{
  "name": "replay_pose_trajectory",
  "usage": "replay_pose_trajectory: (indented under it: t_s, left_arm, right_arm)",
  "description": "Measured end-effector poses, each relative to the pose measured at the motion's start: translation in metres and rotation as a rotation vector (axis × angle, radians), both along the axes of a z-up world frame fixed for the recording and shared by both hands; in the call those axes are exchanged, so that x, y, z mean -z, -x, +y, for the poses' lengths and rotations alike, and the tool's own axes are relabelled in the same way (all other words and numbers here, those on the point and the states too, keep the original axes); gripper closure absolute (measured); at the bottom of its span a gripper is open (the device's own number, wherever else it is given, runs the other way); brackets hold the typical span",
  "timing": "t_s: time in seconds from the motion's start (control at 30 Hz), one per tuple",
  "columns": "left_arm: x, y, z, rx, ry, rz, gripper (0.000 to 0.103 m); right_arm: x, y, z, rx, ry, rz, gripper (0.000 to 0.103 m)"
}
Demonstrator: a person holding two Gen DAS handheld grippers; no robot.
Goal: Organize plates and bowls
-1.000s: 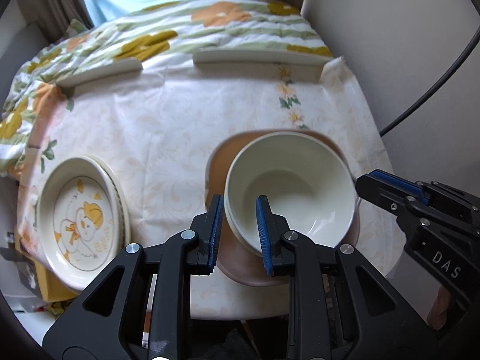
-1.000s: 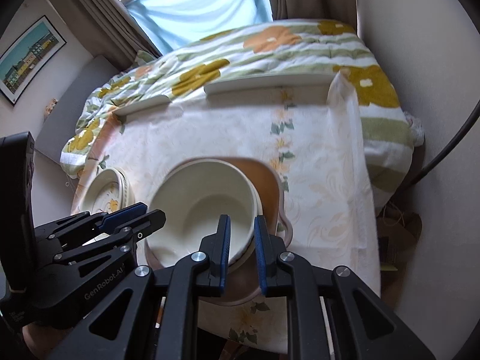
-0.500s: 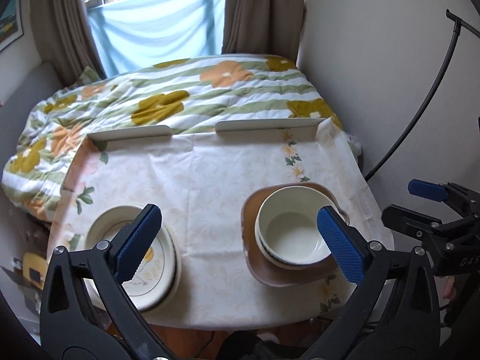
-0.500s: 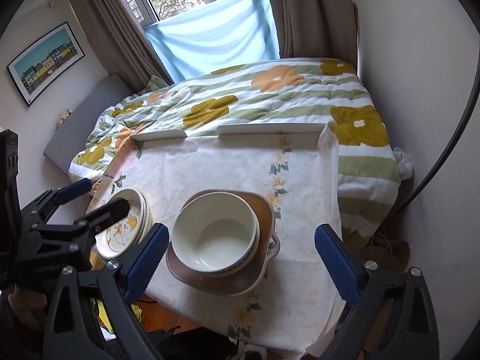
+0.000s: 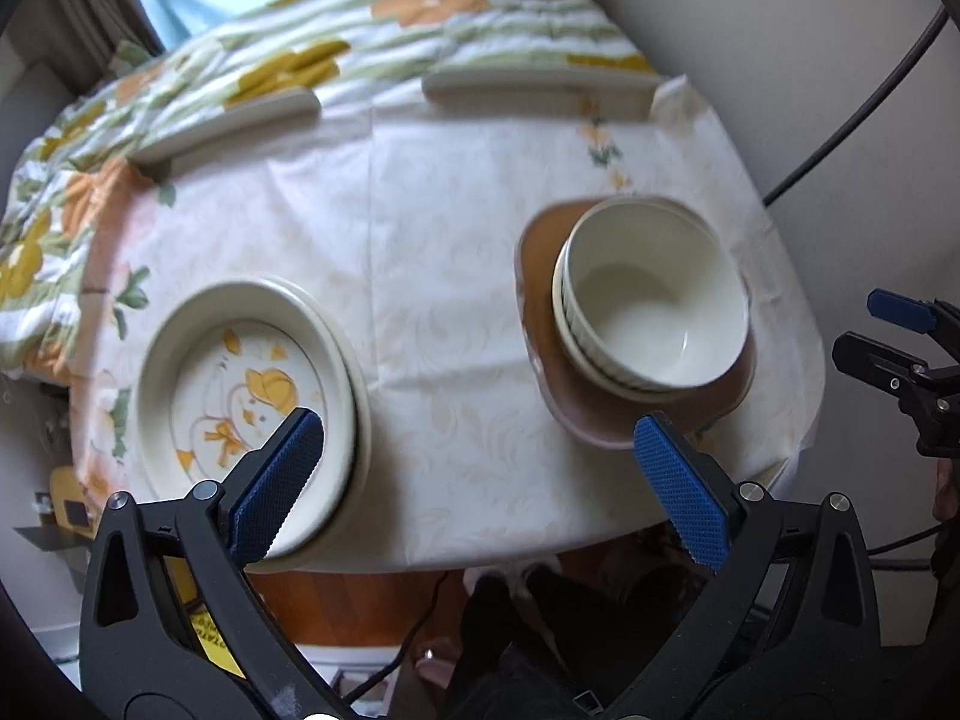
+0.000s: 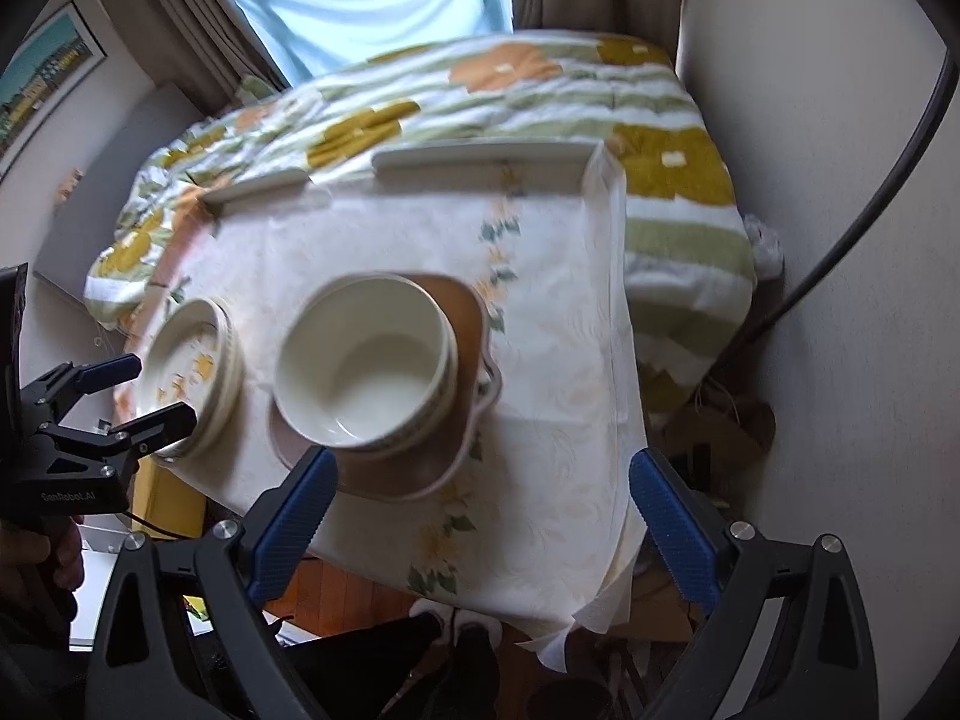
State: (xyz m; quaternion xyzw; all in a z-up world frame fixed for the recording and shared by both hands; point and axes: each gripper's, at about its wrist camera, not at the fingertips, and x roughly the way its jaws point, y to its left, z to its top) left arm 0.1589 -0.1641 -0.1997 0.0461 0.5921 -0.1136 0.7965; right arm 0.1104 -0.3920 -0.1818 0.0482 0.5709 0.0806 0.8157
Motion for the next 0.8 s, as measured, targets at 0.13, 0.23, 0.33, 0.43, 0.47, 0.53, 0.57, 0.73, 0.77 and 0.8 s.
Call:
replay_pose_trajectory:
  t_s: [0.13, 0.23, 0.33, 0.43, 0.47, 0.53, 0.57, 0.73, 0.77, 0.8]
  left_arm:
    - [0.032, -0.011, -0.009, 0.027, -0.022, 0.076, 0.001]
    - [0.048, -0.018, -0.016, 0.045, -0.018, 0.126, 0.002]
    - [0.060, -0.023, -0.022, 0.052, -0.030, 0.156, 0.005]
    - [0.072, -0.028, -0.028, 0.066, -0.022, 0.185, 0.019]
    - [0.077, -0.030, -0.030, 0.071, -0.022, 0.196, 0.022]
    - [0.085, -0.033, -0.035, 0.075, -0.019, 0.207, 0.029]
    - [0.088, -0.035, -0.037, 0.079, -0.019, 0.207, 0.032]
    - [0.103, -0.037, -0.045, 0.083, 0.009, 0.202, 0.061]
    - [0.101, -0.035, -0.047, 0.093, 0.003, 0.173, 0.063]
    - [0.101, -0.034, -0.050, 0.109, 0.004, 0.161, 0.071]
  right_arm:
    - [0.035, -0.008, -0.002, 0.012, -0.031, 0.092, 0.013]
    - [0.052, -0.015, 0.007, -0.009, -0.013, 0.138, 0.023]
    - [0.065, -0.022, 0.015, -0.040, -0.012, 0.173, 0.030]
    - [0.079, -0.029, 0.023, -0.073, -0.018, 0.212, 0.042]
    - [0.082, -0.032, 0.025, -0.085, -0.019, 0.220, 0.046]
    - [0.087, -0.036, 0.030, -0.114, -0.013, 0.219, 0.053]
    - [0.090, -0.037, 0.032, -0.130, -0.011, 0.221, 0.058]
    - [0.098, -0.041, 0.036, -0.175, -0.007, 0.195, 0.072]
    - [0.100, -0.042, 0.037, -0.183, -0.002, 0.190, 0.077]
    - [0.101, -0.043, 0.038, -0.188, -0.008, 0.188, 0.080]
